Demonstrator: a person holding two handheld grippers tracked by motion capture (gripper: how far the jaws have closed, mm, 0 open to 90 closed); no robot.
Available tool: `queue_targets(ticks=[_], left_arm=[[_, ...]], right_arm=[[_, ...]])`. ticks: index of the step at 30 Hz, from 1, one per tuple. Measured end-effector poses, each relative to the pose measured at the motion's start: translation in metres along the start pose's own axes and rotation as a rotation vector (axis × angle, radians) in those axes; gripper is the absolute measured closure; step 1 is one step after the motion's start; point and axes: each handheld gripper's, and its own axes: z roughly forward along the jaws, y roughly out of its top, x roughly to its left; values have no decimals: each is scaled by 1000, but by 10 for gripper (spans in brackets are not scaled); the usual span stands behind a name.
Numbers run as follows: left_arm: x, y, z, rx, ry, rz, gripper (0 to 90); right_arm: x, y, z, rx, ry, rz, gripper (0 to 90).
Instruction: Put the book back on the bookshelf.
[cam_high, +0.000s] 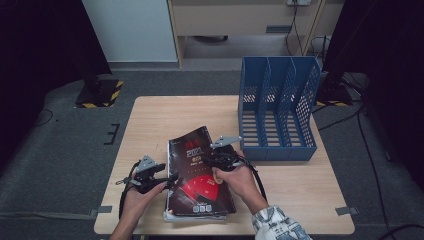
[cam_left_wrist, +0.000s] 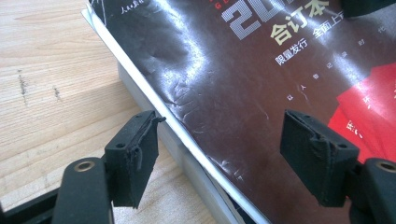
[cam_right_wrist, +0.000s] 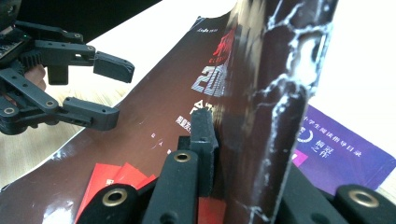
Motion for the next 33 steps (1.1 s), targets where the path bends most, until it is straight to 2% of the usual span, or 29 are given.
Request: queue_targets(ticks=[22, 33], left_arm=[[-1, 0, 1, 3, -7, 3, 270], [-1, 0, 2, -3, -24, 4, 254]], right_arm=[[3, 9, -7, -23, -13, -35, 840], [6, 15, -10, -37, -20, -59, 843]])
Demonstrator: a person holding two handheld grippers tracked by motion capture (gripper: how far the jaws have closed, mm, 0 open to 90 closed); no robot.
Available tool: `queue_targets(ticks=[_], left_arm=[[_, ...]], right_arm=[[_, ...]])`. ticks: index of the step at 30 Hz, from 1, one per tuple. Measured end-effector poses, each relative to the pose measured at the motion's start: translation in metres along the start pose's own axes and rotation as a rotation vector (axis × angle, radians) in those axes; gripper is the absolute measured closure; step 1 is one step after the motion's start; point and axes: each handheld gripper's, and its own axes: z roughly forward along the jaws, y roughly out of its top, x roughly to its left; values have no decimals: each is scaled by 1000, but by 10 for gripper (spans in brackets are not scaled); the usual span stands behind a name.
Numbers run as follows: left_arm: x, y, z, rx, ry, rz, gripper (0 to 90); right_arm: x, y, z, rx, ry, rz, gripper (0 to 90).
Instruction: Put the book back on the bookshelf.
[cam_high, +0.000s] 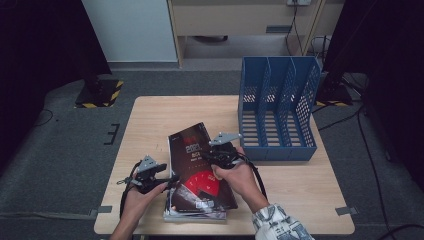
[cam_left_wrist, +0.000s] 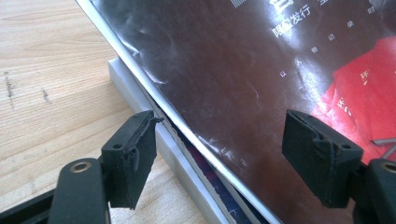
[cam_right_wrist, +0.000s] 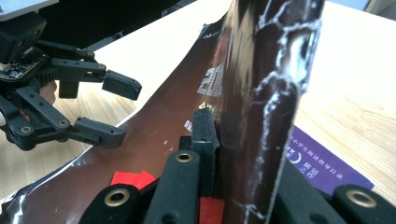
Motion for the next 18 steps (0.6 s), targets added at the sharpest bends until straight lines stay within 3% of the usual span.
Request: queue_targets(ticks=[18], left_arm=[[-2, 0, 2, -9, -14, 9, 224]], right_arm=[[0, 9, -8, -36, -17, -22, 848]])
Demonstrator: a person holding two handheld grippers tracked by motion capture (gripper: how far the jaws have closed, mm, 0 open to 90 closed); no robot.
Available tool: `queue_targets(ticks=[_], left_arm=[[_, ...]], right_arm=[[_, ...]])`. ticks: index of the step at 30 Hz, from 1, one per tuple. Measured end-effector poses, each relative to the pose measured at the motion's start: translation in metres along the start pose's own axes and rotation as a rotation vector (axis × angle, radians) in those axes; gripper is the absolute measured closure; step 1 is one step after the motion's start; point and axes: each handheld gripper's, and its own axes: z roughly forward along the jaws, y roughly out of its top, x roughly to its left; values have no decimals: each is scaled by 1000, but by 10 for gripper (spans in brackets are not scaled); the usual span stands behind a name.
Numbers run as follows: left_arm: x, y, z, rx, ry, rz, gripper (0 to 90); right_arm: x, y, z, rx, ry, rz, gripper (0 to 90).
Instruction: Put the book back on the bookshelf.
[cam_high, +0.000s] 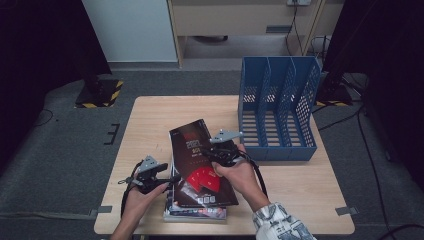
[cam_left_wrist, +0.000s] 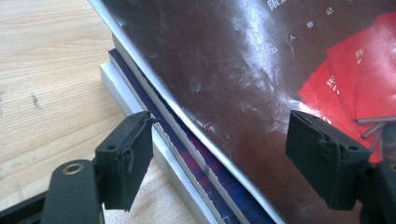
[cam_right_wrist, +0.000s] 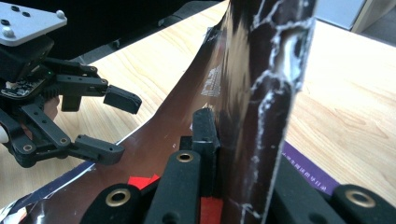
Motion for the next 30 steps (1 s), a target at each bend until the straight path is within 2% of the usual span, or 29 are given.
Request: queue_targets(ticks=[13, 20, 30], left_arm=[[1, 1, 1, -21, 2, 3, 198], [1, 3, 0, -50, -3, -7, 188], [0, 3, 3, -45, -15, 1, 174]], right_arm=[[5, 6, -6, -37, 3, -26, 852], [7, 11, -8, -45, 4, -39, 853], [12, 17, -11, -71, 18, -60, 854]])
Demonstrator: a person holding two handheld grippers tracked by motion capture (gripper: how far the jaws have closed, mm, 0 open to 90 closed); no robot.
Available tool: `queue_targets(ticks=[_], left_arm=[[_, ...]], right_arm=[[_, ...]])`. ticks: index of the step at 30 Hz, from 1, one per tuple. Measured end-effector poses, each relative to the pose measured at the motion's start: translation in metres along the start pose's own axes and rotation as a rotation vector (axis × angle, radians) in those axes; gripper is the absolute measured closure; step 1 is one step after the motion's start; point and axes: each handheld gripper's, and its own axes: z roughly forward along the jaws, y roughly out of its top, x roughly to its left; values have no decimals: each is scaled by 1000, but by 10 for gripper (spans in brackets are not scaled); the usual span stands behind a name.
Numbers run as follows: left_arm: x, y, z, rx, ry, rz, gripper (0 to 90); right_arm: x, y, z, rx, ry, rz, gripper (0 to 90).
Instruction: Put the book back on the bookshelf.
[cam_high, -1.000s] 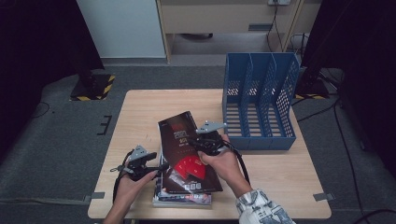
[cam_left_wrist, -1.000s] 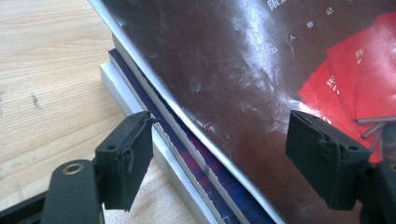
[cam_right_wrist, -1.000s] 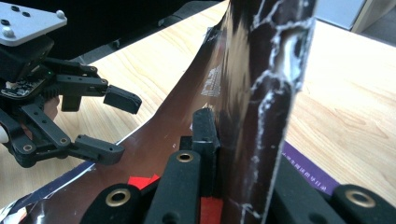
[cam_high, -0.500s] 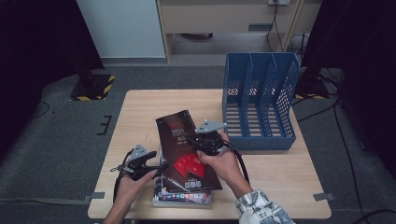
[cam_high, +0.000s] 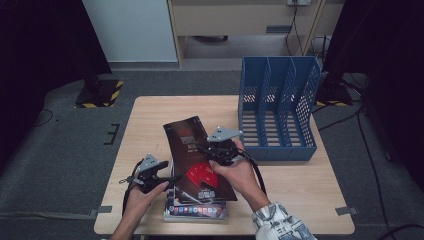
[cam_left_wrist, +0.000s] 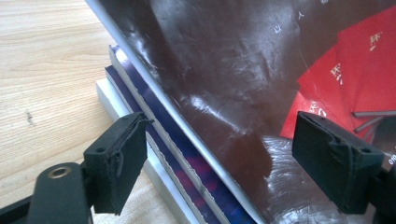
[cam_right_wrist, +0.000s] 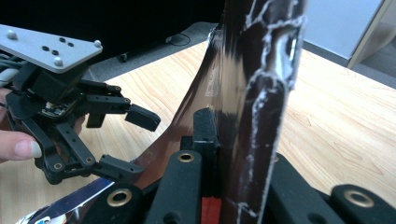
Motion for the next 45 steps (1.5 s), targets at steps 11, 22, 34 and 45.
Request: queue_targets(ticks=[11, 22, 34, 45], left_arm=[[2, 3, 3, -22, -14, -8, 160], [13, 4, 9, -49, -62, -57, 159], [21, 9, -2, -78, -91, -92, 532], [17, 16, -11, -77, -65, -69, 806]], right_arm=[[5, 8, -2, -30, 24, -24, 857], [11, 17, -2, -51, 51, -56, 860], [11, 20, -3, -79, 66, -69, 864], [1, 16, -4, -76, 26, -63, 864]])
